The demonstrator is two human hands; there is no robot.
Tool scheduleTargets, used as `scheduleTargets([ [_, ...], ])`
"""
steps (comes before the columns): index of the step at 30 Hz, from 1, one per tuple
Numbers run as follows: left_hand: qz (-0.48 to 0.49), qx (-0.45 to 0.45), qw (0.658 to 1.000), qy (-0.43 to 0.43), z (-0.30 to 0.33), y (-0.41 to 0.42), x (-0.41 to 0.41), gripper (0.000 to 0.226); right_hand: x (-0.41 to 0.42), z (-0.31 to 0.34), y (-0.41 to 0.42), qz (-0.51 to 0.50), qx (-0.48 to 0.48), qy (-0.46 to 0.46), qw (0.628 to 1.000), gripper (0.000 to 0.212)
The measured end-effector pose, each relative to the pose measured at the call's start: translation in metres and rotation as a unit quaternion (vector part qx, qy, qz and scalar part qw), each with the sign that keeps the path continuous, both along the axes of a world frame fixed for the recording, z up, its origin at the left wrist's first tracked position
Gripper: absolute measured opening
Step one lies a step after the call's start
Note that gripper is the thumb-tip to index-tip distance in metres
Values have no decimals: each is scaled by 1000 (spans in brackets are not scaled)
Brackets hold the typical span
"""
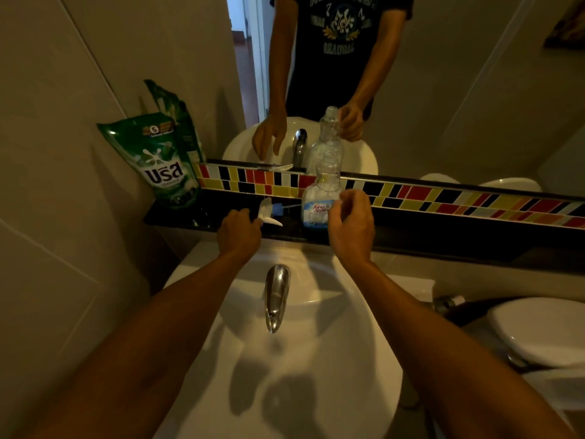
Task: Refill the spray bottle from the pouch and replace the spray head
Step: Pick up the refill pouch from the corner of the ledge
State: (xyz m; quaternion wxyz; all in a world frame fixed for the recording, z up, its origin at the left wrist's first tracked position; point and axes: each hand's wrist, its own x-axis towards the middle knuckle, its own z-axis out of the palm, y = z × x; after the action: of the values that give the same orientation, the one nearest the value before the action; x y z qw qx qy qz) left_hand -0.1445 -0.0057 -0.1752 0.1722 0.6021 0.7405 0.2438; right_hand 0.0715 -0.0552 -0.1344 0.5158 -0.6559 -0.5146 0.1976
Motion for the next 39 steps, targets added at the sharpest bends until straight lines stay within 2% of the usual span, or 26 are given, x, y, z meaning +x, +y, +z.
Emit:
scheduleTargets([
  [4,21,6,1000,6,18,-14,-25,43,-24,-3,-8,82,-12,-26,996,16],
  [7,36,7,999,1,31,-24,-50,50,-44,1,-3,129,-25,-42,990,22],
  [12,68,36,997,-24,61,-41,-98,49,-90,18,10,205,-67,-15,976,32],
  [16,66,66,994,-55,82,-45,-134,41,-130,35,27,260,-85,-11,962,49],
  [18,65,74,992,-77,90,-40,-149,42,-148,43,37,279,-85,-9,956,48],
  [29,96,56,976,-188,106,12,-194,52,-220,53,102,290,-155,13,944,48],
  [33,101,44,965,-238,95,35,-203,46,-241,46,126,302,-167,24,938,45],
  [39,133,49,961,-236,77,63,-207,37,-267,30,161,314,-173,47,932,42],
])
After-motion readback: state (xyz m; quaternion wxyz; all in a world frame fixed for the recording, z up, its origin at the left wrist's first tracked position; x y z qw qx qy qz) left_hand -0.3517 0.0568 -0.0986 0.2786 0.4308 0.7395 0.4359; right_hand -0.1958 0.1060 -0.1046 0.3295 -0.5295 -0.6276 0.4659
